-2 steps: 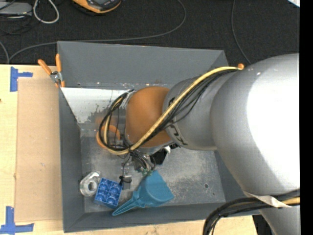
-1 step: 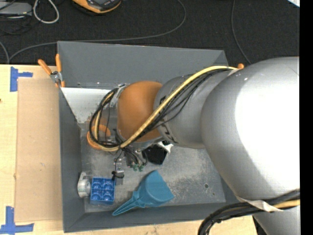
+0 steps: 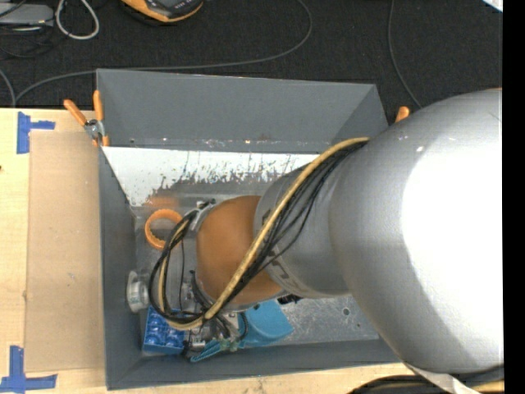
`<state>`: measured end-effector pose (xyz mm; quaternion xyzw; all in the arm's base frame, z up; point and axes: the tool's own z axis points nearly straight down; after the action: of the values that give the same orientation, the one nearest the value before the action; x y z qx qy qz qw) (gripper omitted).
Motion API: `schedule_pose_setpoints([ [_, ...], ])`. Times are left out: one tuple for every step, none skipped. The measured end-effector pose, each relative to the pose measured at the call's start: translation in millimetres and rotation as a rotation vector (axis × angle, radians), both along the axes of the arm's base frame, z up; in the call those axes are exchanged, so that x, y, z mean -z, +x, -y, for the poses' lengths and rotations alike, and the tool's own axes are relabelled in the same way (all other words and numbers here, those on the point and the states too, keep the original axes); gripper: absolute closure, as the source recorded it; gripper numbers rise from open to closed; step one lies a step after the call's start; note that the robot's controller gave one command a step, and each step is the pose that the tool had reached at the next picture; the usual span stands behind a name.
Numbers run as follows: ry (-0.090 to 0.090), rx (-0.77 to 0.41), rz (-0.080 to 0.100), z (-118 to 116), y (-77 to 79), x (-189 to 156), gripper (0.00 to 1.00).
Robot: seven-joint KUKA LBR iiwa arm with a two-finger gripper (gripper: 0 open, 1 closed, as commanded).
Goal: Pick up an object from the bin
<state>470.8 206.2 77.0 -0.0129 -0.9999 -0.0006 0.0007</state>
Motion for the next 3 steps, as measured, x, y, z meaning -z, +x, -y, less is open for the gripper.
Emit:
schedule_pose_setpoints([
  [0.001,-0.080,0.005,16,31.8,8,0.00],
  [0.006,-0.053,0.013,-20,5.4,5,0.00],
  [-0.002,-0.086,0.004,-3,19.9,8,0.00],
])
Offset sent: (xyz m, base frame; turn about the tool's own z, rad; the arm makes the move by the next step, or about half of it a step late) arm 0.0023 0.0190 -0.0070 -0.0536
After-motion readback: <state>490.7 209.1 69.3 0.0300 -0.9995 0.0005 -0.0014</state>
